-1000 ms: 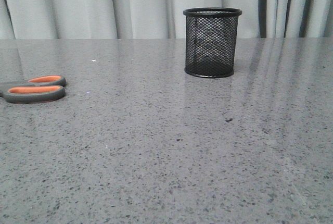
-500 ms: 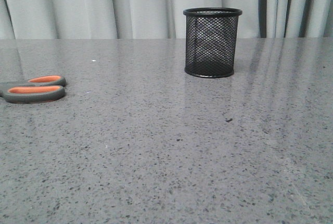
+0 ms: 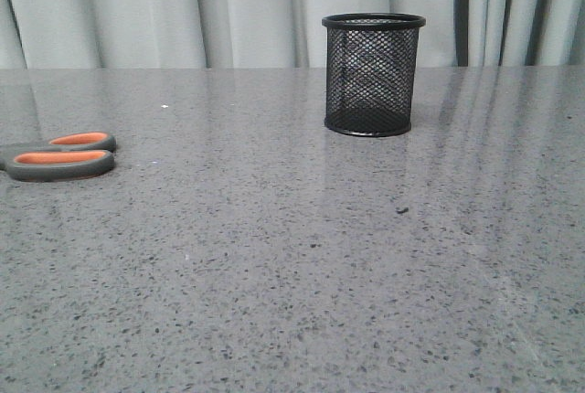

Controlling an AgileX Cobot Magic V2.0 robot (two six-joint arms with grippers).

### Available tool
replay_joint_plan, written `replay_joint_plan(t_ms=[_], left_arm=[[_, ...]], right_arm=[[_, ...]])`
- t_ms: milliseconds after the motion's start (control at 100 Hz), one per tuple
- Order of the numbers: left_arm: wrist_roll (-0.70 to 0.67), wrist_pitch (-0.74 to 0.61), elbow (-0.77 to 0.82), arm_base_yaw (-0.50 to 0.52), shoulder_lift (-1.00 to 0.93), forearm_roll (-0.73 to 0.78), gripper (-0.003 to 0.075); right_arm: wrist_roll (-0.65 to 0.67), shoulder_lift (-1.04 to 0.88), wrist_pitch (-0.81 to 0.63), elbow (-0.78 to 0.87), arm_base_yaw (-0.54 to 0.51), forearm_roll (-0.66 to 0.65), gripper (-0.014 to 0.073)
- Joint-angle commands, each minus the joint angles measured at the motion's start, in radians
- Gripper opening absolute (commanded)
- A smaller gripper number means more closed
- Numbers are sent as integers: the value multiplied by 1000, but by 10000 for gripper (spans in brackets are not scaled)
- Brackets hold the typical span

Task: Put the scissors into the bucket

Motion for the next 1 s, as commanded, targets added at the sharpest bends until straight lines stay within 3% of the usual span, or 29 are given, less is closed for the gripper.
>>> replay_joint_plan(t_ms=[0,80,300,420,620,810,990], left_arm=[[-9,-74,11,0,-27,-130,-20],[-9,-74,2,0,-27,-206,-21],[-5,-39,-101,0,-19,-225,-21],[2,53,-220,0,31,-120,-21],[2,352,-481,0,231,163,-21],[2,533,-667,0,430,185,-20],[4,580,-729,0,547,183,-20]], right_arm=[[-6,-21,-124,25,-7,118,-69],[-6,-21,-120,12,-7,181,-69],[-6,20,36,-113,-7,144,-48],[-6,125,138,-213,-7,80,-48],[-6,391,294,-421,-7,17,-49],[-64,592,454,-592,-7,13,-49],[-140,686,517,-665,-7,24,-39]])
